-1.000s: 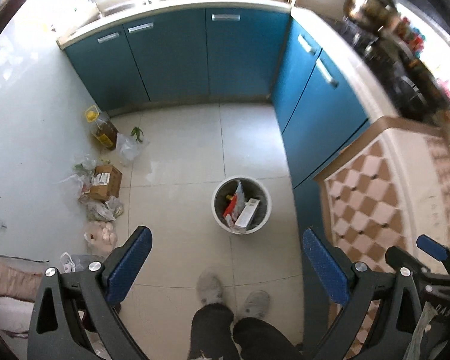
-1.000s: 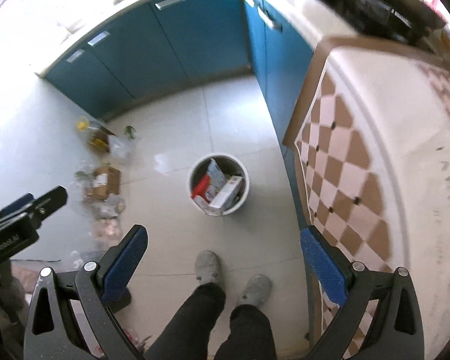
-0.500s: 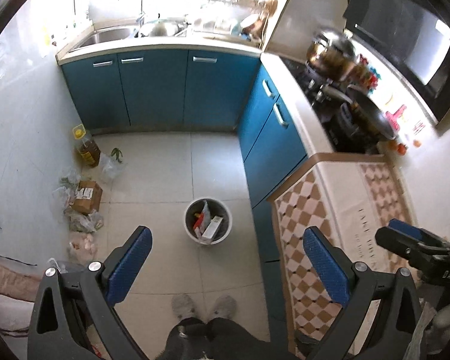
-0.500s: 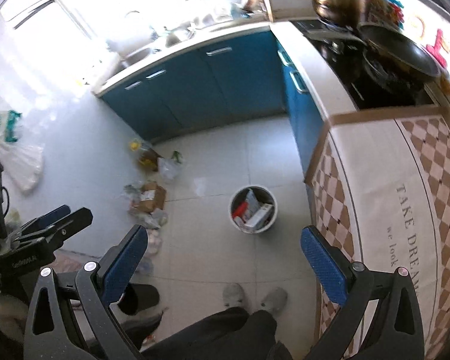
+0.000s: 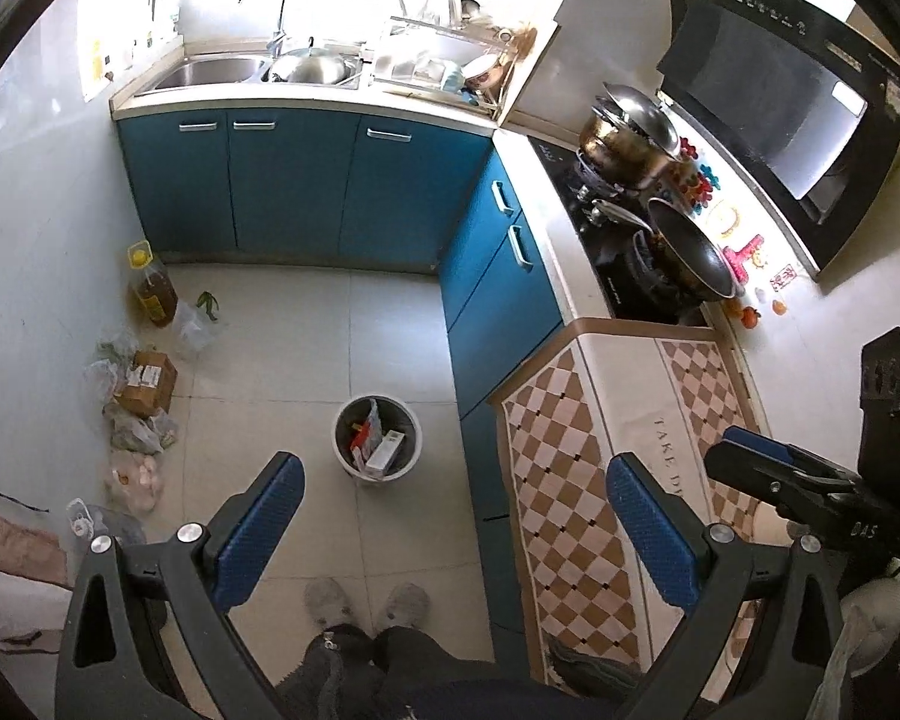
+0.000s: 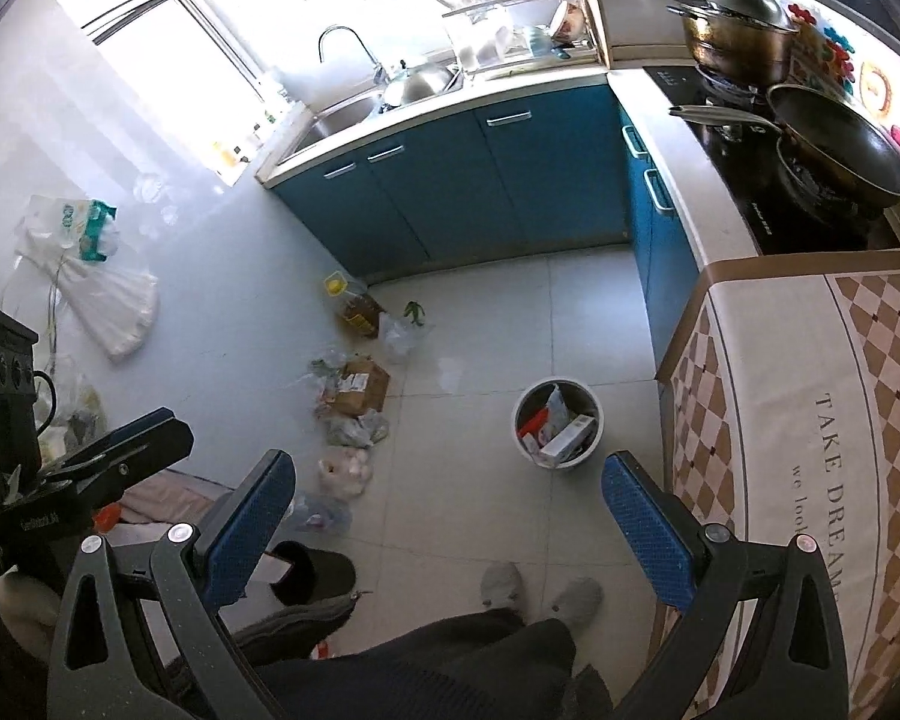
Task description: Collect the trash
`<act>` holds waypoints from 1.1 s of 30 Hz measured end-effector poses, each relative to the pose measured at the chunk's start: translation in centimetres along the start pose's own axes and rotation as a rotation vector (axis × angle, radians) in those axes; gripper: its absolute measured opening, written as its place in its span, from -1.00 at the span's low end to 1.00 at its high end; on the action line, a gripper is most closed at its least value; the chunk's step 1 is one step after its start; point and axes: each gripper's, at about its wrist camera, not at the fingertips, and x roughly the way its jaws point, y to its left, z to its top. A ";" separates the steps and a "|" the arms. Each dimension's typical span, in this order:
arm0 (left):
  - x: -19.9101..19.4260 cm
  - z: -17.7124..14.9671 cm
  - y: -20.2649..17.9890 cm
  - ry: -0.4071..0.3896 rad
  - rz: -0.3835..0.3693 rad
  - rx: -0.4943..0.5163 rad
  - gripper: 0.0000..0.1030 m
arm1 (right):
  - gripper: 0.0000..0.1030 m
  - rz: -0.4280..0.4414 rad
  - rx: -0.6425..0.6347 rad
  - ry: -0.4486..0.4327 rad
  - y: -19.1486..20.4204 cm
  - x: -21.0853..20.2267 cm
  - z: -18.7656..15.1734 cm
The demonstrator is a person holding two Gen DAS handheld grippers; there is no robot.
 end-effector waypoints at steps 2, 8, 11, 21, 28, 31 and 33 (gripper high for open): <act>-0.4 -0.2 -0.1 0.001 -0.007 0.002 1.00 | 1.00 0.006 -0.009 0.006 0.3 -0.3 -0.1; -0.9 -0.6 -0.5 -0.002 -0.016 0.010 1.00 | 1.00 0.009 -0.032 0.018 1.0 -0.9 -0.5; -0.9 -0.6 -0.5 -0.002 -0.020 0.008 1.00 | 1.00 0.011 -0.041 0.026 1.3 -1.0 -0.6; -0.9 -0.7 -0.6 -0.003 -0.017 0.009 1.00 | 1.00 0.013 -0.052 0.037 1.7 -1.0 -0.9; -1.0 -0.9 -0.8 -0.003 -0.021 0.009 1.00 | 1.00 0.022 -0.058 0.041 1.6 -1.1 -1.1; -1.0 -1.0 -1.1 0.000 -0.023 0.011 1.00 | 1.00 0.021 -0.059 0.041 1.6 -1.1 -1.1; -1.0 -1.1 -1.2 0.000 -0.024 0.007 1.00 | 1.00 0.023 -0.058 0.042 1.6 -1.1 -1.1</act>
